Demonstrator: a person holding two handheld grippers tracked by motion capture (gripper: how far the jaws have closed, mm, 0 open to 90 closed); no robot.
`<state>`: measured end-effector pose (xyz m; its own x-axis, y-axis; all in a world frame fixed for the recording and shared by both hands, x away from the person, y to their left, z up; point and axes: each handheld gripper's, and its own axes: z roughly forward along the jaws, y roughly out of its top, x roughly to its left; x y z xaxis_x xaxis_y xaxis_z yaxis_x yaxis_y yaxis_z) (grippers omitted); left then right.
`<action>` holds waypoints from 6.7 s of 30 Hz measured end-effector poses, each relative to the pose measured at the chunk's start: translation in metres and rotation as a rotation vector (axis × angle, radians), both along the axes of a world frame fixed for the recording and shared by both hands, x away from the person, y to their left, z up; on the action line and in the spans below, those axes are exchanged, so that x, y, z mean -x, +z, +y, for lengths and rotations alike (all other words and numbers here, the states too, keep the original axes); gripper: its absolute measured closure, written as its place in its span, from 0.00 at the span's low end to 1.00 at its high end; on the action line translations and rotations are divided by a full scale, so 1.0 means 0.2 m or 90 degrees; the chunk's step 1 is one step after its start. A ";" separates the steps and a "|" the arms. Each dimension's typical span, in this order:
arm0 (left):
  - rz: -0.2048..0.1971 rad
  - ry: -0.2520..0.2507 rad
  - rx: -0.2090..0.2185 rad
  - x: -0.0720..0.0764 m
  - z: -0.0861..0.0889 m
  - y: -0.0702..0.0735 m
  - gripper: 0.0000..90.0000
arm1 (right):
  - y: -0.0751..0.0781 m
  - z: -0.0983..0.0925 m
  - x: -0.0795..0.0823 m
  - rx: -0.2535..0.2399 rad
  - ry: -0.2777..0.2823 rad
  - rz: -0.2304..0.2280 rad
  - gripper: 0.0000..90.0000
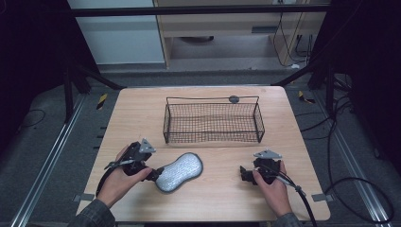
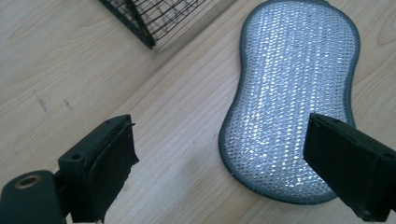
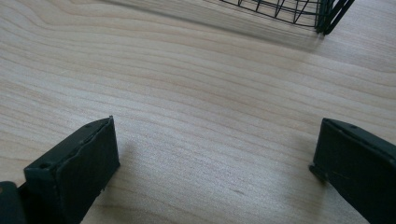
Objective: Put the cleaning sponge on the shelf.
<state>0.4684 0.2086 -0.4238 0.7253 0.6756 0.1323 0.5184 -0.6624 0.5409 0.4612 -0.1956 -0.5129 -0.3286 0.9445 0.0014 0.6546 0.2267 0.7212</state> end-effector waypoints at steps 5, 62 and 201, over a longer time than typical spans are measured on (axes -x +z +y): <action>0.021 -0.008 -0.017 -0.01 -0.05 -0.01 0.07 | 0.00 0.00 0.00 0.000 0.001 -0.001 0.00; 0.155 -0.091 -0.090 -0.17 -0.42 -0.29 0.00 | 0.01 0.02 0.00 0.007 0.032 0.010 0.00; -0.114 -0.197 -0.227 -0.86 -0.66 0.22 0.08 | 0.00 0.01 0.00 0.012 0.049 -0.008 0.01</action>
